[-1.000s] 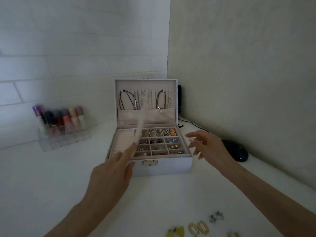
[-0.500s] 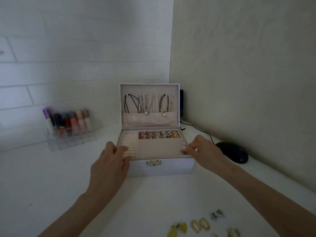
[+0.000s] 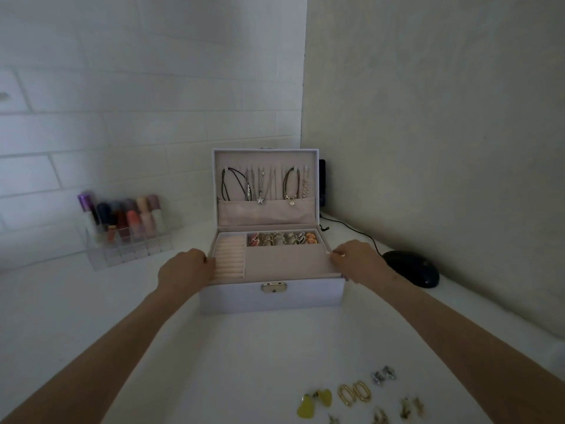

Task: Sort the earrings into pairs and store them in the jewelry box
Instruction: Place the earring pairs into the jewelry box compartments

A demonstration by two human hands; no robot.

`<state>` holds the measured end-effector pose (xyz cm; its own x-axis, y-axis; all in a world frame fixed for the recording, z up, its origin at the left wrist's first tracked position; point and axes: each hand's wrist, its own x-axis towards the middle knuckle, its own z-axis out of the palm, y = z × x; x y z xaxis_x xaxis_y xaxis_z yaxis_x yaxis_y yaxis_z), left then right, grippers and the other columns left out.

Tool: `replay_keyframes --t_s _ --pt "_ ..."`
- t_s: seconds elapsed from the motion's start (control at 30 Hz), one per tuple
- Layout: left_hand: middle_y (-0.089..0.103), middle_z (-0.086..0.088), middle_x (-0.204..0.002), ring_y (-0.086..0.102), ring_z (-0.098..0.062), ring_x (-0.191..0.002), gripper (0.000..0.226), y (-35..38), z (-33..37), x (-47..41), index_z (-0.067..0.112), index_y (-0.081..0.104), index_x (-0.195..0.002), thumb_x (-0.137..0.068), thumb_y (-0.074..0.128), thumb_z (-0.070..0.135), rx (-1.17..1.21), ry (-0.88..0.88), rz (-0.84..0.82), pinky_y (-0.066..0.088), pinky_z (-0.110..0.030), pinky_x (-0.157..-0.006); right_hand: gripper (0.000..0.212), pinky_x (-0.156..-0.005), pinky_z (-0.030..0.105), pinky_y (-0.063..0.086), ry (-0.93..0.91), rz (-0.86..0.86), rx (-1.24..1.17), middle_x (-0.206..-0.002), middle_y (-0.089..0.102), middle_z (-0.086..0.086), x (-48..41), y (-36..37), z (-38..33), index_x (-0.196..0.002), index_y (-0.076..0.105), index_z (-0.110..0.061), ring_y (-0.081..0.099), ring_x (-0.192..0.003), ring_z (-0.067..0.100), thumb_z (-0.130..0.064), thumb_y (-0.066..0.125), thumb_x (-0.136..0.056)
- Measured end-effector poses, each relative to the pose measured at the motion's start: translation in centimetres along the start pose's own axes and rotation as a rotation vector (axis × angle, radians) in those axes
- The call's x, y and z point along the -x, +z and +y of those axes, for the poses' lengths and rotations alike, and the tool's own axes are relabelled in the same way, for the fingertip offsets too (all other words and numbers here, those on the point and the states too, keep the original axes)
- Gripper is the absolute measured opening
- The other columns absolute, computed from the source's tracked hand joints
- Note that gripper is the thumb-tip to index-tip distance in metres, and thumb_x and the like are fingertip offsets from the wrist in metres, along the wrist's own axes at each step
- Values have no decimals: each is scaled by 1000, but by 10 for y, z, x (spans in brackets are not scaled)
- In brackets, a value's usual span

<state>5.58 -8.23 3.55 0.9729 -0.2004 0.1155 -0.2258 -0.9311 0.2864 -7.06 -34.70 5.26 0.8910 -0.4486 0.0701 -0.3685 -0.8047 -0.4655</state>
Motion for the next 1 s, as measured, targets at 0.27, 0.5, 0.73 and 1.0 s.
replay_keyframes --t_s 0.27,0.5,0.73,1.0 --pt "53 -9 -77 51 -27 -74 30 -4 4 2 8 49 -71 -93 39 26 23 15 35 37 -29 -66 26 -54 29 30 -11 53 63 -70 51 8 -7 6 -3 -70 52 -5 49 -69 23 -22 48 -90" --pt "43 -3 -59 50 -27 -69 38 -4 11 23 11 37 -55 -90 44 24 71 45 56 34 -28 -62 42 -49 28 23 -56 68 68 -53 33 1 -4 -4 10 -52 31 -14 33 -50 15 -21 49 -89" --pt "52 -7 -65 56 -30 -73 36 -5 22 67 8 47 -59 -89 47 27 89 96 81 37 -28 -63 42 -52 30 27 -69 66 72 -51 35 1 21 -18 33 -51 32 -16 36 -51 16 -21 50 -89" --pt "44 -2 -57 51 -26 -66 39 -5 34 110 11 41 -54 -90 45 26 103 140 86 36 -27 -60 25 -58 28 35 -25 79 98 -78 60 9 53 -25 48 -79 62 -10 54 -71 22 -26 48 -92"
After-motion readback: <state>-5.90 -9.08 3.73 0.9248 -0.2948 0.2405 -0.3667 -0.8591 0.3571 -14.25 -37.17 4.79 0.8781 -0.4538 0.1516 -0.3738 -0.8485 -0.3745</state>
